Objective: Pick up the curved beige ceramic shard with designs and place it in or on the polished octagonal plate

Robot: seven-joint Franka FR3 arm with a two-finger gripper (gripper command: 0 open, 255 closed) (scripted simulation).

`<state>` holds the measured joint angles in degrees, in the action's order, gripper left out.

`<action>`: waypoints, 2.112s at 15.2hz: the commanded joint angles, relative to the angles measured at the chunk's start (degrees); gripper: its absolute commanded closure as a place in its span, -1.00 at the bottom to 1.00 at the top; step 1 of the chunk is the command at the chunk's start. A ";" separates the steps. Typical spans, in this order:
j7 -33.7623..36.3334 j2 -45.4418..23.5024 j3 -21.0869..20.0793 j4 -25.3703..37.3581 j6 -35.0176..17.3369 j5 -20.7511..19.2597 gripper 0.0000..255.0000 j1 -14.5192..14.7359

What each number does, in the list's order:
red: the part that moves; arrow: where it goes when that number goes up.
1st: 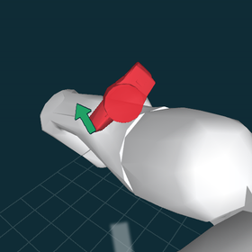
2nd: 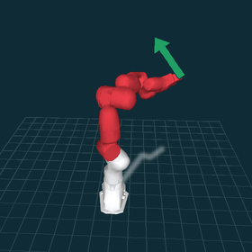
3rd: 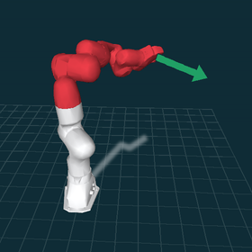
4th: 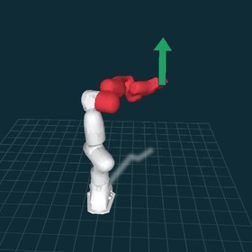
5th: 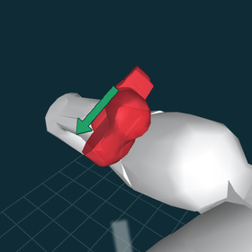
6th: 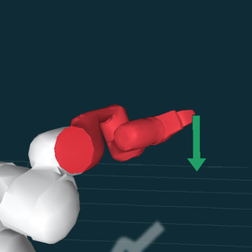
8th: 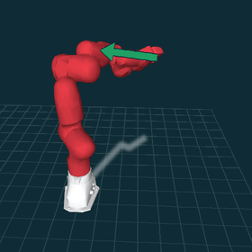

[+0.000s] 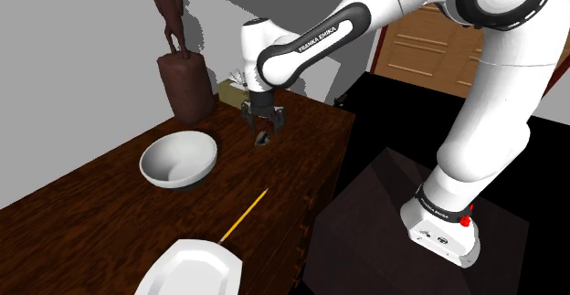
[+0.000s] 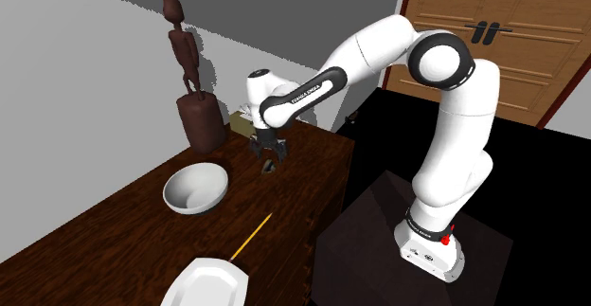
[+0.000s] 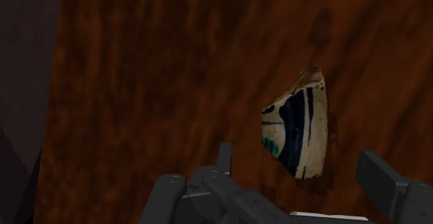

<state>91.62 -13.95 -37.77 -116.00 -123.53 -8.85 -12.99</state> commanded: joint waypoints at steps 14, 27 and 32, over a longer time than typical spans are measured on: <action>4.44 -3.84 1.74 -1.44 -5.26 -2.42 -1.00 0.98; 3.91 -2.80 1.34 -1.03 -4.00 -1.58 1.00 0.66; 2.67 -0.35 0.53 0.24 -0.79 0.39 1.00 -0.05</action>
<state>94.66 -14.88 -37.10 -115.84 -124.88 -8.91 -12.79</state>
